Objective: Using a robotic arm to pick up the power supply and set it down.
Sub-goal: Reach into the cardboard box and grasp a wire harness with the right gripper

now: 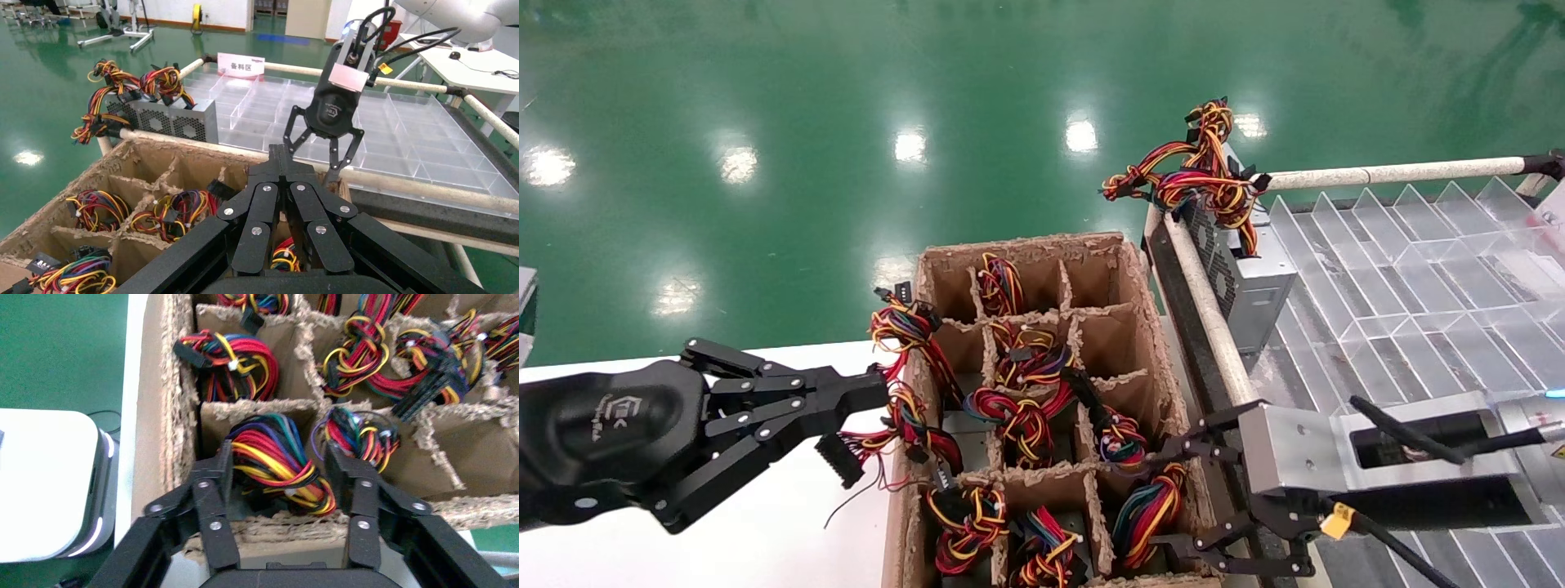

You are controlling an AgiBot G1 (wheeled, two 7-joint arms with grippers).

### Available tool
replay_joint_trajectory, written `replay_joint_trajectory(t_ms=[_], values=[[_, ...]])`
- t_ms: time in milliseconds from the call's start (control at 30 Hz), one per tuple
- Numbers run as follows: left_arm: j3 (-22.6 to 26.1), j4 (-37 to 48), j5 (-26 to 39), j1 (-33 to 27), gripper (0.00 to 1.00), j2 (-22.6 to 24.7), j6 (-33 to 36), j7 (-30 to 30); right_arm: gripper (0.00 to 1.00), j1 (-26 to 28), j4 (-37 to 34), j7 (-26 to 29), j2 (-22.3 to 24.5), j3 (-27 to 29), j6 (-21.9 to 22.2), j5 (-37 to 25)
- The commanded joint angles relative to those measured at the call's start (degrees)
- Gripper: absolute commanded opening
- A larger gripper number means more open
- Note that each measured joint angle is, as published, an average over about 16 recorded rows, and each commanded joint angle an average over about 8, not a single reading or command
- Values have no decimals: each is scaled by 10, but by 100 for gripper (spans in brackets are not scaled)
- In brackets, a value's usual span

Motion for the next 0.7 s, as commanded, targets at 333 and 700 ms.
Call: replay_joint_trajectory(t_ms=[333,700], values=[[0,0,0,0,0,0,0,0,0,5,4,1,-1,-10,-4,-10],[0,0,0,0,0,0,0,0,0,12,12,-6,-1,-14,-7,-5]])
